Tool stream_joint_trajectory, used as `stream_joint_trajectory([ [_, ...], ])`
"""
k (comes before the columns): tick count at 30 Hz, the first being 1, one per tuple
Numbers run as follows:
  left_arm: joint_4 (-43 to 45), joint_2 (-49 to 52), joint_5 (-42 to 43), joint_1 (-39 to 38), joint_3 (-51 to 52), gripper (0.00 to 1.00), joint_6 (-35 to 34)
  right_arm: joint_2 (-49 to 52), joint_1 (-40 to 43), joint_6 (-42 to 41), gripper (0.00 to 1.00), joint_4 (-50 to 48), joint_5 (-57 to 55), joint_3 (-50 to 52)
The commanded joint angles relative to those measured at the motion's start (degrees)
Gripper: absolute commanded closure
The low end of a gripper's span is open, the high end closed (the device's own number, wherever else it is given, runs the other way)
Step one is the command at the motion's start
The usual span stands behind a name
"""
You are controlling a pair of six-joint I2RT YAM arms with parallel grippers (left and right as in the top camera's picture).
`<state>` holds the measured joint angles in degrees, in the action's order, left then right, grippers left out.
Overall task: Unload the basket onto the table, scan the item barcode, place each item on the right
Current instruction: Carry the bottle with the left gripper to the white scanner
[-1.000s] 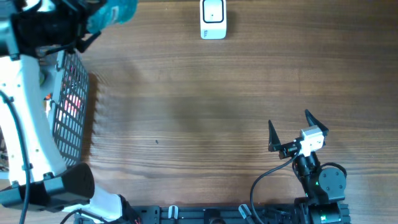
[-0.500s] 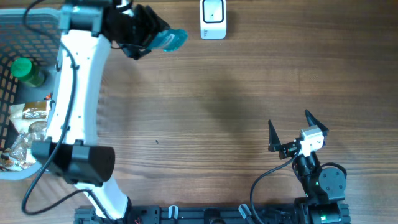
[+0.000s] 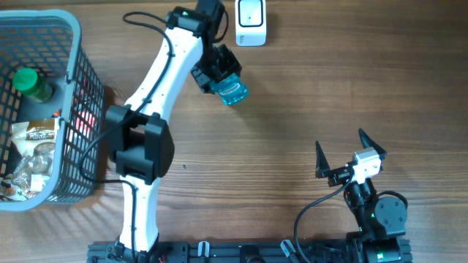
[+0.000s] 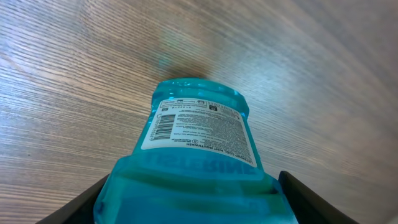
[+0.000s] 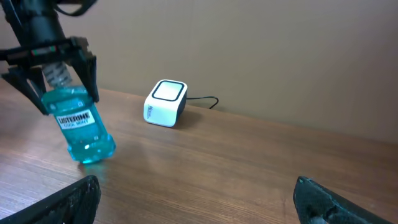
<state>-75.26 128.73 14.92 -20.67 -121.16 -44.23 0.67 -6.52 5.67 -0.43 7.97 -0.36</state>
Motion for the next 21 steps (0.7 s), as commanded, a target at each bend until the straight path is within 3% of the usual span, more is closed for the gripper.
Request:
stream_joint_trajectory([
  [1, -0.8, 0.9, -3.1, -2.2, -1.7, 0.33, 0.1, -0.4, 0.2, 0.3, 0.01, -0.2, 0.9, 0.1],
  [3, -1.4, 1.2, -3.7, -3.1, -1.7, 0.37, -0.2, -0.4, 0.2, 0.4, 0.0, -0.2, 0.9, 0.1],
  [5, -1.7, 1.2, -4.5, -3.6, -1.7, 0.36, -5.9, -0.4, 0.2, 0.4, 0.0, -0.2, 0.9, 0.1],
  [16, -3.5, 1.2, -6.0, -3.6, -1.7, 0.31, -46.3, -0.4, 0.2, 0.3, 0.0, -0.2, 0.9, 0.1],
  [21, -4.0, 1.2, -0.7, -3.6, -1.7, 0.27, -63.9, -0.4, 0.2, 0.3, 0.0, -0.2, 0.9, 0.1],
])
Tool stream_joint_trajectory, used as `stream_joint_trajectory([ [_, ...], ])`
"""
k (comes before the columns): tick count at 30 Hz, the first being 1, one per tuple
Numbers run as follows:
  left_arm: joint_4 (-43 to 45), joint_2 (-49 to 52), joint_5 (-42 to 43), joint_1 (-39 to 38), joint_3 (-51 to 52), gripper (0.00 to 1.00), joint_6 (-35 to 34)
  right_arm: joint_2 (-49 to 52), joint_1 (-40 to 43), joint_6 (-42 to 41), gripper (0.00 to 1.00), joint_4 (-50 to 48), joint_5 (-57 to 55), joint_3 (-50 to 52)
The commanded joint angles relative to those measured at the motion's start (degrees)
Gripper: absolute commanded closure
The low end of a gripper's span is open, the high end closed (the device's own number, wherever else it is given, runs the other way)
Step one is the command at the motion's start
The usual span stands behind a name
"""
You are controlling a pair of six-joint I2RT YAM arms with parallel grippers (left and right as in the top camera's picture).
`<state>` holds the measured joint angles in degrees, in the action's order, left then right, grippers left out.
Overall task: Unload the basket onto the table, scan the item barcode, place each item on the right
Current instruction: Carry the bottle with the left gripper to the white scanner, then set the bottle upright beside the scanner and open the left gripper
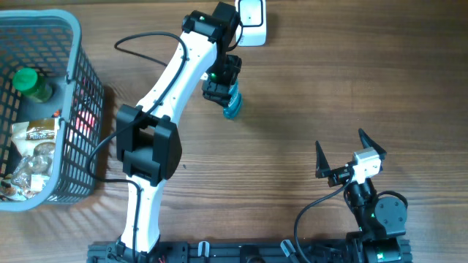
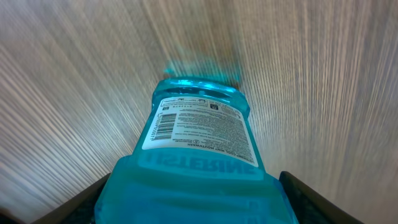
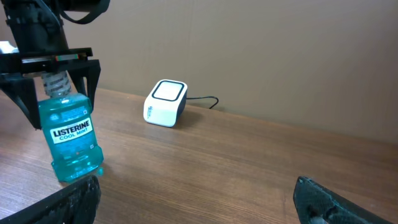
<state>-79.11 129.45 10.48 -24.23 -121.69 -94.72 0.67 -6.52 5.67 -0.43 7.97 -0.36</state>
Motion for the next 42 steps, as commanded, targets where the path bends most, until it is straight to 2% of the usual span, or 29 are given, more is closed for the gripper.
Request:
stream_joint_trajectory([
  [1, -0.2, 0.4, 4.4, 0.0, -1.2, 0.27, -15.8, -0.4, 0.2, 0.3, 0.0, -0.2, 0.9, 0.1],
  [5, -0.2, 0.4, 4.8, 0.0, -1.2, 0.27, -30.3, -0.4, 0.2, 0.3, 0.0, -0.2, 0.9, 0.1],
  [8, 4.9, 0.4, 2.5, 0.1, -1.2, 0.32, -30.3, -0.4, 0.2, 0.3, 0.0, -0.2, 0.9, 0.1],
  [11, 6.1, 0.4, -0.6, 0.1, -1.2, 0.34, -30.3, -0.4, 0.2, 0.3, 0.0, -0.2, 0.9, 0.1],
  [13, 5.5, 0.4, -0.9, 0.0, -1.2, 0.29, -30.2, -0.4, 0.2, 0.3, 0.0, -0.2, 0.9, 0.1],
  [17, 1.9, 0.4, -1.6, -1.0, -1.2, 0.0, -30.0, -0.4, 0.2, 0.3, 0.0, -0.2, 0.9, 0.1],
  [20, 2.0, 0.4, -1.6, -1.8, -1.2, 0.0, -29.7, -0.4, 0.2, 0.4, 0.0, -0.2, 0.9, 0.1],
  [26, 6.1, 0.3, -2.3, -1.4, -1.2, 0.0, -18.9, -0.4, 0.2, 0.3, 0.0, -0.2, 0.9, 0.1],
  [32, 16.8, -1.3, -2.1, 1.7, -1.3, 0.0, 1.1, -0.4, 0.2, 0.3, 0.0, -0.2, 0.9, 0.1],
  [35, 15.1, -3.0, -2.0, 2.5, -1.3, 0.0, 6.1, -0.4, 0.2, 0.3, 0.0, -0.2, 0.9, 0.1],
  [38, 9.2, -3.5, -2.2, 1.9, -1.3, 0.0, 6.2, -0.4, 0.2, 0.3, 0.0, -0.2, 0.9, 0.1],
  [41, 10.9, -3.8, -2.3, 1.9, -1.3, 0.0, 11.9, -0.4, 0.2, 0.3, 0.0, -0.2, 0.9, 0.1],
  [42, 12.9, -4.3, -2.3, 2.3, -1.3, 0.0, 16.3, -0.4, 0.2, 0.4, 0.0, -0.2, 0.9, 0.1],
])
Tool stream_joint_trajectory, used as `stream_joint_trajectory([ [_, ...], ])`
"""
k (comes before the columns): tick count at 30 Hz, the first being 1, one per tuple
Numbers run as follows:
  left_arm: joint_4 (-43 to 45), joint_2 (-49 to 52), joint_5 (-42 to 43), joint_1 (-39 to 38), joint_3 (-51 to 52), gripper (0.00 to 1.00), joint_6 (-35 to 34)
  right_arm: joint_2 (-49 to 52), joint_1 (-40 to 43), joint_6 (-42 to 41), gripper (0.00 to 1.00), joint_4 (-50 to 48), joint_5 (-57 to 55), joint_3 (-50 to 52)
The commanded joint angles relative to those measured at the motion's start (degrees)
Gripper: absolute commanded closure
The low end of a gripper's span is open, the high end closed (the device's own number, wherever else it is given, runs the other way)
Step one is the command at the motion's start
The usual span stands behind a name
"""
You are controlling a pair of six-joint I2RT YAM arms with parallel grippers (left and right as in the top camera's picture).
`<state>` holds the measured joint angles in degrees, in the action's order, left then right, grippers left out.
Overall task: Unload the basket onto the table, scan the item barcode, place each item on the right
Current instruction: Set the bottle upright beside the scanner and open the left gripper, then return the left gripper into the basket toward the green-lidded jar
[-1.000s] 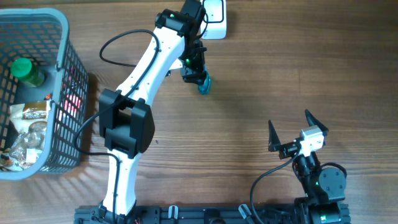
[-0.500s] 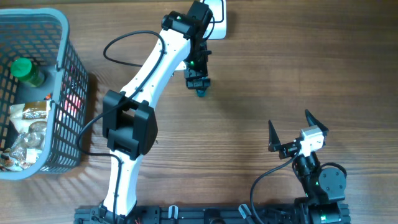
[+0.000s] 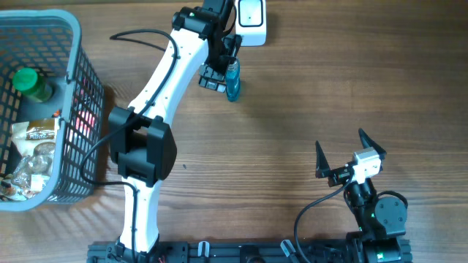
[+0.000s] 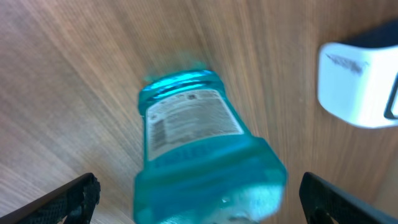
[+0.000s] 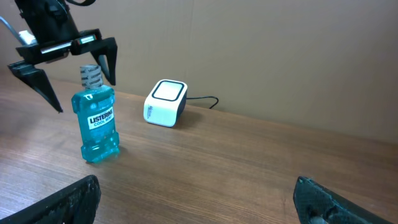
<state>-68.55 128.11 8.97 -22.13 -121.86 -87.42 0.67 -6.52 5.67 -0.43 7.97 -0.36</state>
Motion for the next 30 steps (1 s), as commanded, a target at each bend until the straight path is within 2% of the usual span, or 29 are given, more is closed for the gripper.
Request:
stream_joint_trajectory([
  [1, 3.6, -3.4, -1.0, 0.7, -1.2, 0.0, 11.7, -0.4, 0.2, 0.3, 0.01, -0.2, 0.9, 0.1],
  [4, 9.8, -5.0, -1.1, 2.1, -1.2, 0.0, 31.1, -0.4, 0.2, 0.3, 0.0, -0.2, 0.9, 0.1],
  [6, 10.0, -5.7, -1.1, 3.0, -1.2, 0.0, 45.1, -0.4, 0.2, 0.3, 0.0, -0.2, 0.9, 0.1],
  [10, 1.5, -6.2, -0.3, 4.0, -1.2, 0.0, 75.7, -0.4, 0.2, 0.3, 0.0, -0.2, 0.9, 0.1],
  [11, 0.3, -6.7, -3.7, 4.0, -1.2, 0.0, 77.6, -0.4, 0.2, 0.3, 0.0, -0.2, 0.9, 0.1],
  [12, 0.3, -8.6, -9.9, 4.0, -1.2, 0.0, 77.3, -0.4, 0.2, 0.4, 0.0, -0.2, 0.9, 0.1],
  [15, 1.2, -16.7, -17.8, 4.0, -4.7, 0.0, 76.1, -0.4, 0.2, 0.3, 0.0, -0.2, 0.9, 0.1],
  [17, 1.5, -26.4, -30.4, 6.0, -8.5, 0.0, 69.3, -0.4, 0.2, 0.3, 0.0, -0.2, 0.9, 0.1],
  [18, 1.5, -30.7, -31.8, 9.2, -9.0, 0.0, 66.1, -0.4, 0.2, 0.3, 0.0, -0.2, 0.9, 0.1],
  [20, -0.2, -36.1, -31.5, 17.4, -9.0, 0.0, 57.7, -0.4, 0.2, 0.3, 0.0, -0.2, 0.9, 0.1],
  [21, -3.0, -38.4, -30.9, 25.7, -9.0, 0.0, 51.3, -0.4, 0.2, 0.3, 0.0, -0.2, 0.9, 0.1],
  [22, -5.5, -38.9, -28.0, 34.1, -8.9, 0.0, 48.7, -0.4, 0.2, 0.4, 0.0, -0.2, 0.9, 0.1],
  [24, -10.4, -37.1, -23.2, 46.5, -8.6, 0.0, 44.0, -0.4, 0.2, 0.3, 0.0, -0.2, 0.9, 0.1],
  [27, -20.5, -31.5, -21.8, 57.5, -8.5, 0.0, 30.0, -0.4, 0.2, 0.4, 0.0, -0.2, 0.9, 0.1],
  [28, -21.8, -29.8, -21.8, 58.5, -8.5, 0.0, 29.2, -0.4, 0.2, 0.3, 0.0, -0.2, 0.9, 0.1],
  [30, -21.5, -24.3, -23.7, 58.5, -8.5, 0.0, 33.5, -0.4, 0.2, 0.3, 0.0, -0.2, 0.9, 0.1],
])
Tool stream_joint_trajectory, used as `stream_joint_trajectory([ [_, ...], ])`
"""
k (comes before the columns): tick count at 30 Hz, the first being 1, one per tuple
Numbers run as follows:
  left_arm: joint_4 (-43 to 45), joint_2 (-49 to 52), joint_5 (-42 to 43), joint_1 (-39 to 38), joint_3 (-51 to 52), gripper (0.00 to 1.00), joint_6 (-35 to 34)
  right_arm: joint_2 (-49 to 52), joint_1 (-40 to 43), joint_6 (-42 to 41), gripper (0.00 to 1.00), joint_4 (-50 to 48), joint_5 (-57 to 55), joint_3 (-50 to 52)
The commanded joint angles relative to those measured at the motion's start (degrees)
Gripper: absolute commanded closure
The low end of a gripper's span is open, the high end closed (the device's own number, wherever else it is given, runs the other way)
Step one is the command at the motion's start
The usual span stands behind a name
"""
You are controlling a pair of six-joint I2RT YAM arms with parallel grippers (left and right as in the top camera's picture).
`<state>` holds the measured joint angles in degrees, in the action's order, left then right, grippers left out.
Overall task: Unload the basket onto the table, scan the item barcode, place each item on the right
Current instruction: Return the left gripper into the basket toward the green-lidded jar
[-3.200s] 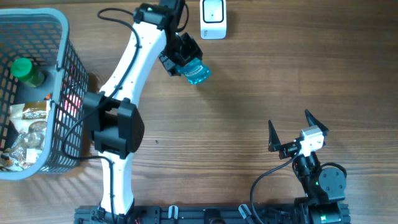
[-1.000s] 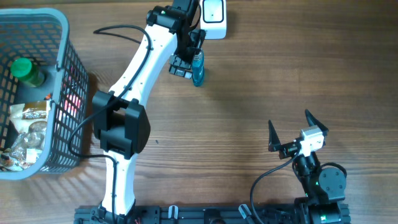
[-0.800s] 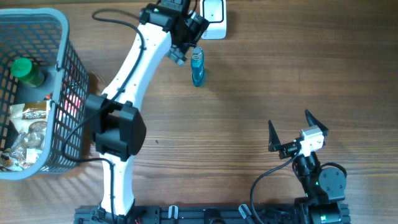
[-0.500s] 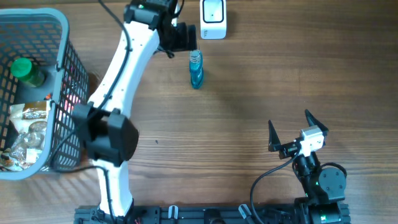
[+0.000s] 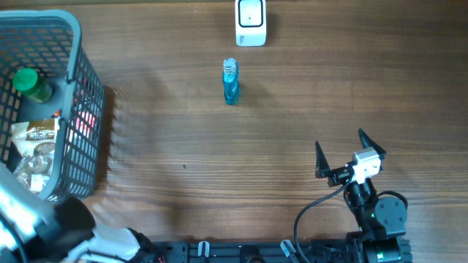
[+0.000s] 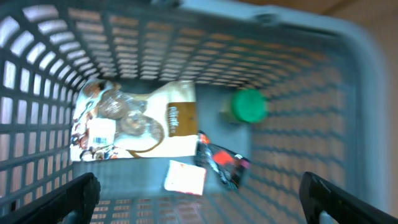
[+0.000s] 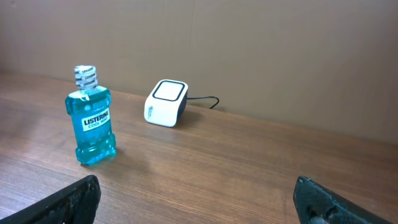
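The blue mouthwash bottle point(image 5: 230, 82) stands upright on the table by itself, just in front of the white barcode scanner point(image 5: 251, 22). The right wrist view shows the bottle point(image 7: 93, 121) with its front label facing the camera, left of the scanner point(image 7: 165, 102). My left gripper point(image 6: 199, 202) is open and empty above the inside of the grey basket point(image 6: 348, 43), far from the bottle. My right gripper point(image 5: 345, 155) rests open at the near right, and its wrist view shows nothing between the fingers of the right gripper point(image 7: 199, 199).
The basket point(image 5: 86, 95) at the left edge holds a green-capped bottle point(image 6: 249, 106), a snack bag point(image 6: 137, 121), a red and black packet point(image 6: 221, 165) and a white-labelled item point(image 6: 185, 177). My left arm point(image 5: 33, 219) shows blurred at the bottom left.
My left arm has left the bottle by the scanner and now has its open gripper over the basket at the left. The bottle stands where it was. The right arm has not moved.
My left gripper first held the bottle tilted above the table in front of the scanner. Then it held the bottle upright. Then it stood open over the bottle, which stood on the table. Now it is over the basket.
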<state>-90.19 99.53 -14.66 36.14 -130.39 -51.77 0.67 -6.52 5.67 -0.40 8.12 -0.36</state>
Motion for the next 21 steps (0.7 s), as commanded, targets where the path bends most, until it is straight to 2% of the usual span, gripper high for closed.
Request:
stream_joint_trajectory([
  [1, 0.6, 6.6, -0.9, -0.2, 0.0, 0.0, -1.7, -0.4, 0.2, 0.3, 0.0, -0.2, 0.8, 0.1],
  [2, 1.5, 8.9, -2.1, -0.7, 0.0, 0.0, -0.4, -0.4, 0.2, 0.3, 0.0, -0.2, 0.8, 0.1],
  [5, 7.0, 14.2, -2.5, -1.4, 0.0, 0.0, 9.8, -0.4, 0.2, 0.4, 0.0, -0.2, 0.8, 0.1],
  [8, 15.4, 18.6, -2.3, -3.2, 0.0, 0.0, 33.7, -0.4, 0.2, 0.3, 0.0, -0.2, 0.8, 0.1],
  [11, 16.3, 22.0, 1.4, -3.3, 0.0, 0.0, 35.5, -0.4, 0.2, 0.3, 0.0, -0.2, 0.8, 0.1],
  [13, 17.0, 25.0, 6.3, -3.7, 0.0, 0.04, 44.2, -0.4, 0.2, 0.3, 0.0, -0.2, 0.8, 0.1],
  [14, 17.1, 26.1, 6.3, -3.8, 0.0, 0.0, 45.5, -0.4, 0.2, 0.4, 0.0, -0.2, 0.8, 0.1],
  [21, 18.9, 31.1, 6.3, -3.7, 1.3, 0.0, 49.2, -0.4, 0.2, 0.4, 0.0, -0.2, 0.8, 0.1],
])
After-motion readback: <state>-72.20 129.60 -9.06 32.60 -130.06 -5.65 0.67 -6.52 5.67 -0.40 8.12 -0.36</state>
